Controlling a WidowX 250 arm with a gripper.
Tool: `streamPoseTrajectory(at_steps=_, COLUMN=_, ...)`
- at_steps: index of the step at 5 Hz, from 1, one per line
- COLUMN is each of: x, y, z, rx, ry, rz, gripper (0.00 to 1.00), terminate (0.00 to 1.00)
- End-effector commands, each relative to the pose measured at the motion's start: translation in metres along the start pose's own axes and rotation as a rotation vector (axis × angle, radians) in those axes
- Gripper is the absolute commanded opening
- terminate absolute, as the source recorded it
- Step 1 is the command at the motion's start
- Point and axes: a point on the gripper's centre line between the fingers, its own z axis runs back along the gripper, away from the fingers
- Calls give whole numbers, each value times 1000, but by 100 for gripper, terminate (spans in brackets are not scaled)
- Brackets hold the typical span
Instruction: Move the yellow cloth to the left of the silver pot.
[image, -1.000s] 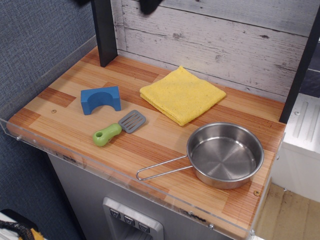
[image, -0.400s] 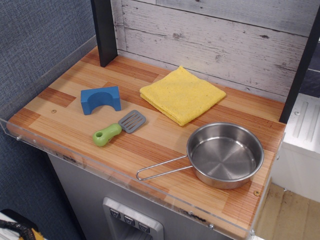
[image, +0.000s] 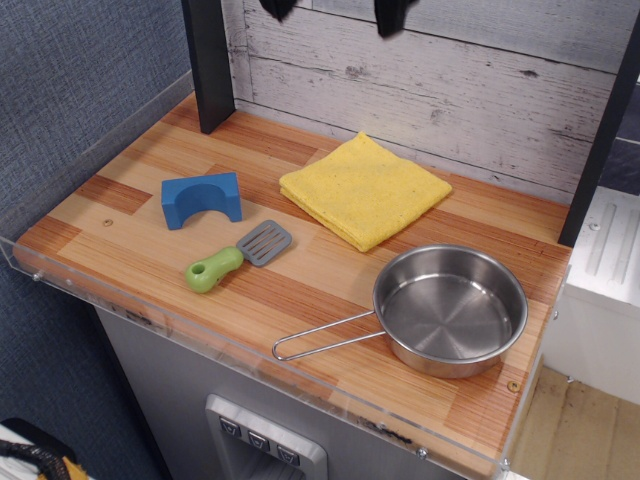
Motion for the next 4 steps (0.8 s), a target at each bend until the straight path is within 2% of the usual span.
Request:
streamPoseTrajectory(at_steps=1, x=7, y=5, z=-48, rx=-5, ry=86, rz=22, gripper=100, terminate=0)
streamPoseTrajectory(at_steps=4, x=29, y=26, z=-105, rx=37, ry=117, rz=66, gripper=100, terminate=0)
